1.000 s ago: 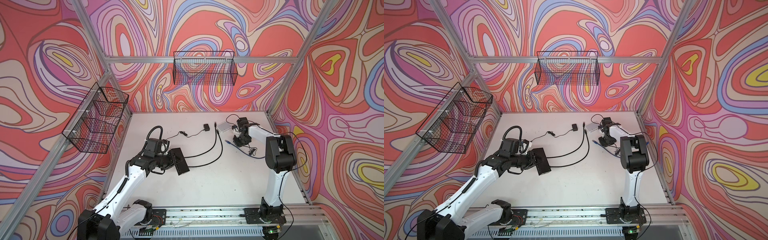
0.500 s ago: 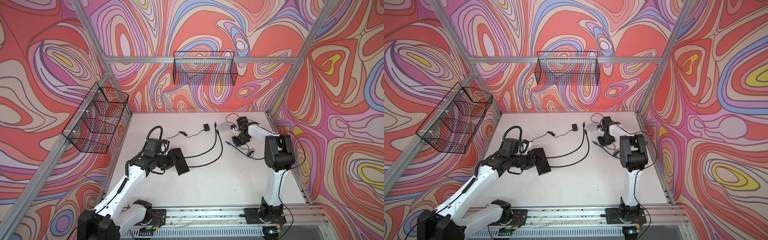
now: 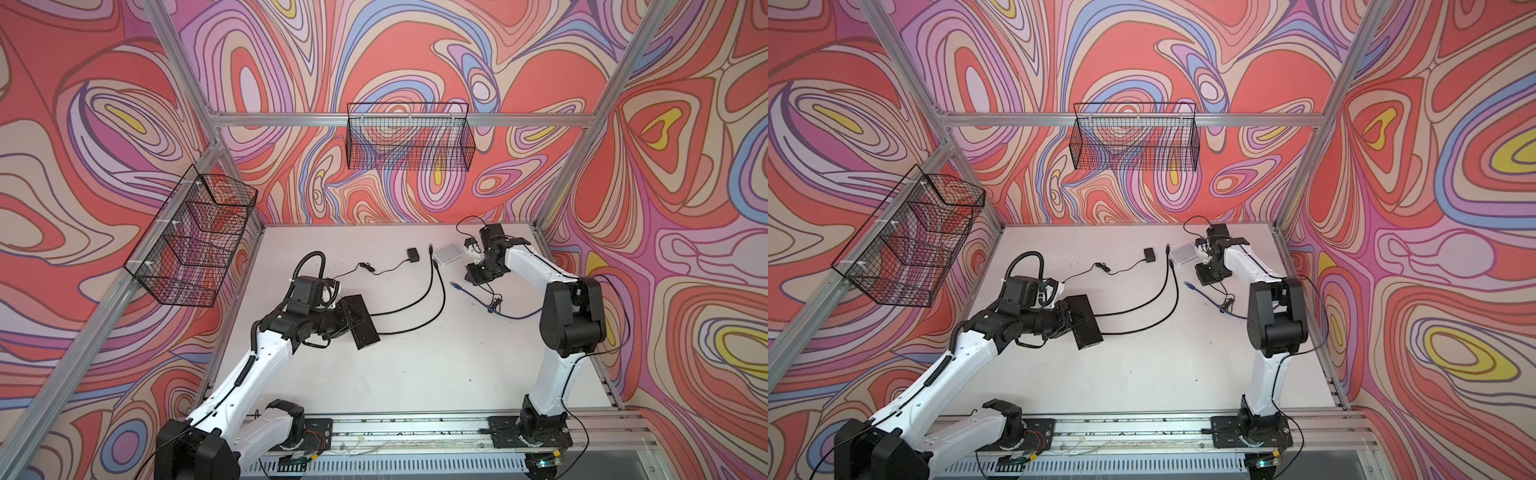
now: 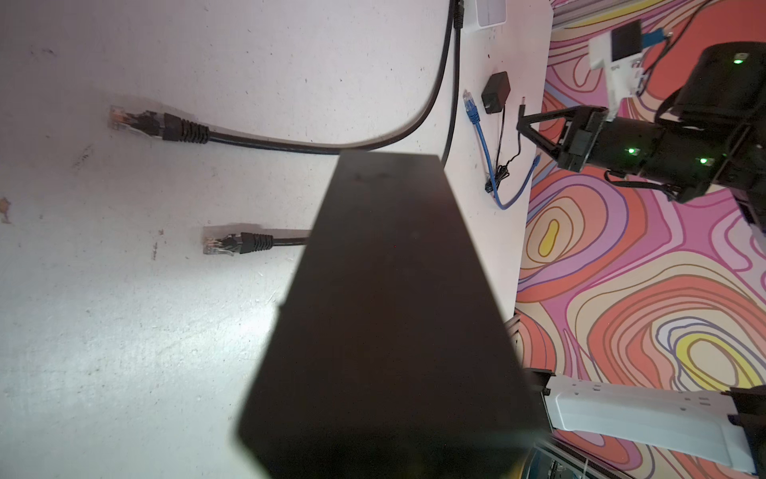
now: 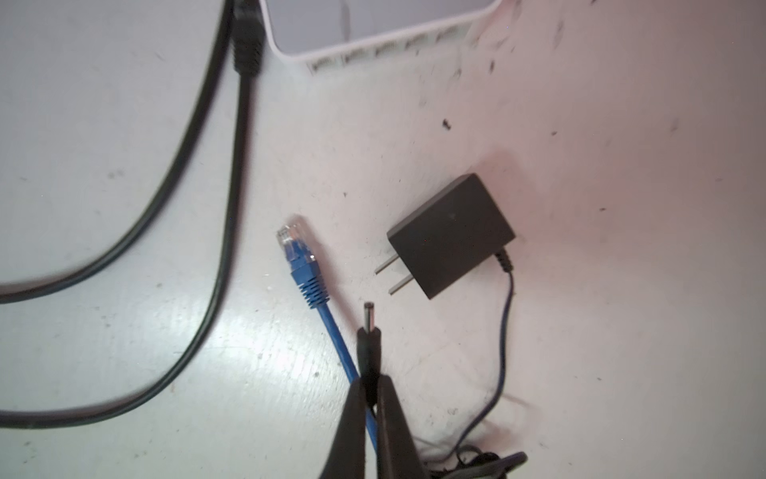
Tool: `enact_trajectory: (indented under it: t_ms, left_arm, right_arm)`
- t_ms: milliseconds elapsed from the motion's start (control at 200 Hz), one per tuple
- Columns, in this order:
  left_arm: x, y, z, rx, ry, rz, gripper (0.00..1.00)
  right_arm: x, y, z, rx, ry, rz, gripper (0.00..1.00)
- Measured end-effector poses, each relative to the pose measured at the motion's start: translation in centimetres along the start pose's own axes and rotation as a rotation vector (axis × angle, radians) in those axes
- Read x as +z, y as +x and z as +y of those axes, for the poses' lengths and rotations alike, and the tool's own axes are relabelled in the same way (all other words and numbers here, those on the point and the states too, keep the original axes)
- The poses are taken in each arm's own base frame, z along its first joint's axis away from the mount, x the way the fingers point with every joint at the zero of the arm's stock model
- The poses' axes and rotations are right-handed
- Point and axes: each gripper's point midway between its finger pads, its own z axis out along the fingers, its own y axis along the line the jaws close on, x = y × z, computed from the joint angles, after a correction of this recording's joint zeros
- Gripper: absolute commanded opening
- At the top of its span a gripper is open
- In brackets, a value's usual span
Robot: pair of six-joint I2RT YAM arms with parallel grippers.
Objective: Insert the plug into the switch port
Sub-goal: 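Lift the barrel plug with the right gripper and raise it away from the table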
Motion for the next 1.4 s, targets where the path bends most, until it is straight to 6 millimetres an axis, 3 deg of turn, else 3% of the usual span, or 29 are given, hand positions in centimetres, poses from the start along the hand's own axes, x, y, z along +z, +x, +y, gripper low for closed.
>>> enact_trajectory:
  t_ms: [160, 255, 486, 706, 1007, 1247, 1397]
  left_arm:
    - [0.1, -0.3, -0.4, -0.008, 0.019, -0.006, 0.13]
    - [0.0, -0.3, -0.7, -0.012, 0.031, -0.007, 0.13]
    - [-0.2, -0.5, -1.2, -0.022, 0.053, -0.019, 0.13]
    - [-1.2, -0.5, -2.2, -0.003, 0.086, -0.047, 0.14]
    - [-0.3, 0.4, -0.6, -0.021, 0.07, -0.027, 0.13]
    - [0.2, 0.9, 0.4, -0.03, 0.06, -0.017, 0.13]
    - [0.8, 1.0, 0.9, -0.033, 0.058, -0.014, 0.13]
  right_arm:
    - [-6.3, -2.7, 0.9, 0.007, -0.007, -0.19, 0.0]
    - [-9.1, -3.7, 1.7, 0.011, -0.021, -0.278, 0.0]
    - [-13.5, -4.2, 4.2, 0.057, -0.096, -0.399, 0.0]
    - [-18.7, -5.7, 5.2, 0.113, -0.139, -0.531, 0.0]
    - [-23.1, -8.5, 6.0, 0.11, -0.183, -0.633, 0.0]
    - [-27.9, -10.8, 7.1, 0.068, -0.221, -0.74, 0.0]
    - [-29.4, -11.5, 7.4, 0.056, -0.229, -0.77, 0.0]
